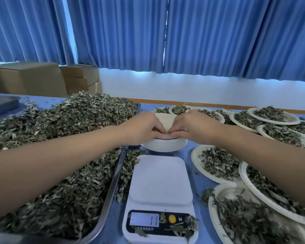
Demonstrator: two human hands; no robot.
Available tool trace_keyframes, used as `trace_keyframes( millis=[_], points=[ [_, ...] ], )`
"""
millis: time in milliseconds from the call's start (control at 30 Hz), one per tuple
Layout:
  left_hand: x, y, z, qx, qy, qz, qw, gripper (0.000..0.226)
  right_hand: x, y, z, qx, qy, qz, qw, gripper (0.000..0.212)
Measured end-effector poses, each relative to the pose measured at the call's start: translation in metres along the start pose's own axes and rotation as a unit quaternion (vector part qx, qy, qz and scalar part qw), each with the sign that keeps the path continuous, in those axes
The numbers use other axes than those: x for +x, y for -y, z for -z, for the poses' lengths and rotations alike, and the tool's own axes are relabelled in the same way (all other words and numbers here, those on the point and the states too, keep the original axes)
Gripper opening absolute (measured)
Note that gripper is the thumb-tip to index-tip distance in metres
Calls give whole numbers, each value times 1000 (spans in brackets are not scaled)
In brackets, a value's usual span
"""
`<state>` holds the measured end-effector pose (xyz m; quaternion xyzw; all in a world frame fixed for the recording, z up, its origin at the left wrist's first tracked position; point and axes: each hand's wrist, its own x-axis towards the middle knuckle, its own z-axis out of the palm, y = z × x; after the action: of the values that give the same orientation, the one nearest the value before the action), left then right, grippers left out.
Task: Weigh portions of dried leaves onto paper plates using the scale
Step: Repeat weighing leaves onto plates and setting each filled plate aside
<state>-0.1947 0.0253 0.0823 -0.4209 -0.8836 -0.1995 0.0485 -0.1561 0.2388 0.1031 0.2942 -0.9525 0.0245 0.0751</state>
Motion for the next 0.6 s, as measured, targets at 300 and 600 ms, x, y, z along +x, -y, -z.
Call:
trace_keyframes(
  millis=[300,600],
  points=[
    [-1,9,-4,-14,-17,-12,1000,16,1,3,-1,-37,-11,29,999,25],
    [-2,12,-5,-32,-34,-19,999,16,1,7,1,-90,-4,57,994,35]
  ],
)
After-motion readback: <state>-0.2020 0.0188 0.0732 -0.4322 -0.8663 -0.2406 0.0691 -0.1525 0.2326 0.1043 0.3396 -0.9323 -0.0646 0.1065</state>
